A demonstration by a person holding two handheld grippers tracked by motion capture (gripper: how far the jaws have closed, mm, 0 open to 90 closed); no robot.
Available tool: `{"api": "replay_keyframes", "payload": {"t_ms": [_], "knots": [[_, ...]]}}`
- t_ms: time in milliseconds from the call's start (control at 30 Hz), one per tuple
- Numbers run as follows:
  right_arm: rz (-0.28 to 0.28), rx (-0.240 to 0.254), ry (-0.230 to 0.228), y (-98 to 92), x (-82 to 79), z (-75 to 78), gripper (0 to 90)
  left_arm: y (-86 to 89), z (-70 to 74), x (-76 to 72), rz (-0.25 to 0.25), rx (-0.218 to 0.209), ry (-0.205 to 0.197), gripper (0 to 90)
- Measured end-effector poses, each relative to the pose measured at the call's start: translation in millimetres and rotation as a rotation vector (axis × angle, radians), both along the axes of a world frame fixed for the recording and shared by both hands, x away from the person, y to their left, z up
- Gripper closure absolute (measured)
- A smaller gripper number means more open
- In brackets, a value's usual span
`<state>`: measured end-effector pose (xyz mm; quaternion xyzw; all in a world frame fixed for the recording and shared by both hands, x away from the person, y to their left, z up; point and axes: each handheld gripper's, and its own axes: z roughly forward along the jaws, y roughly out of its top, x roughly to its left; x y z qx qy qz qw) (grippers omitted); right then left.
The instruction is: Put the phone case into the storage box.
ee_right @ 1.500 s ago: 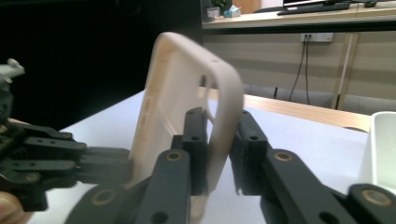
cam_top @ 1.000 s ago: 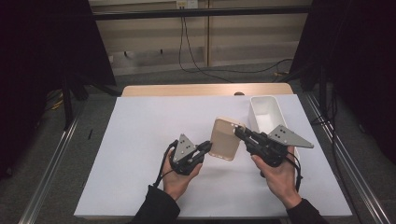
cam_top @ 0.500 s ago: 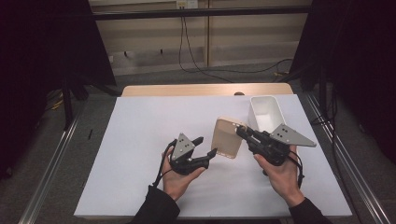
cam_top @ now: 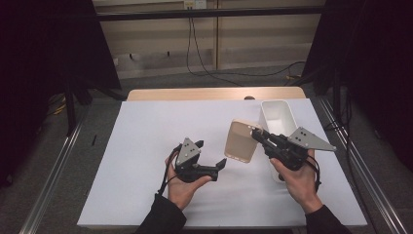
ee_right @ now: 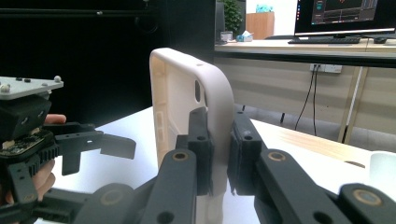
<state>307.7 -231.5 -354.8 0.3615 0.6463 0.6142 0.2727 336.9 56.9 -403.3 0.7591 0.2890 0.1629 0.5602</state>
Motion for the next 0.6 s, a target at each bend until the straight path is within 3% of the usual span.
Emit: {"api": "replay_keyframes", "payload": {"t_ms": [300, 600], "knots": [[-0.014, 0.006, -0.007, -9.2, 1.0, 3.3, 81.8, 3.8, -0.5, 2.8, -0.016, 0.000, 0.017, 2.5], [-0.028, 0.016, -0.023, -20.0, 1.5, 6.8, 81.8, 3.1, -3.9, 2.6, 0.016, 0.055, -0.004, 2.5]]}}
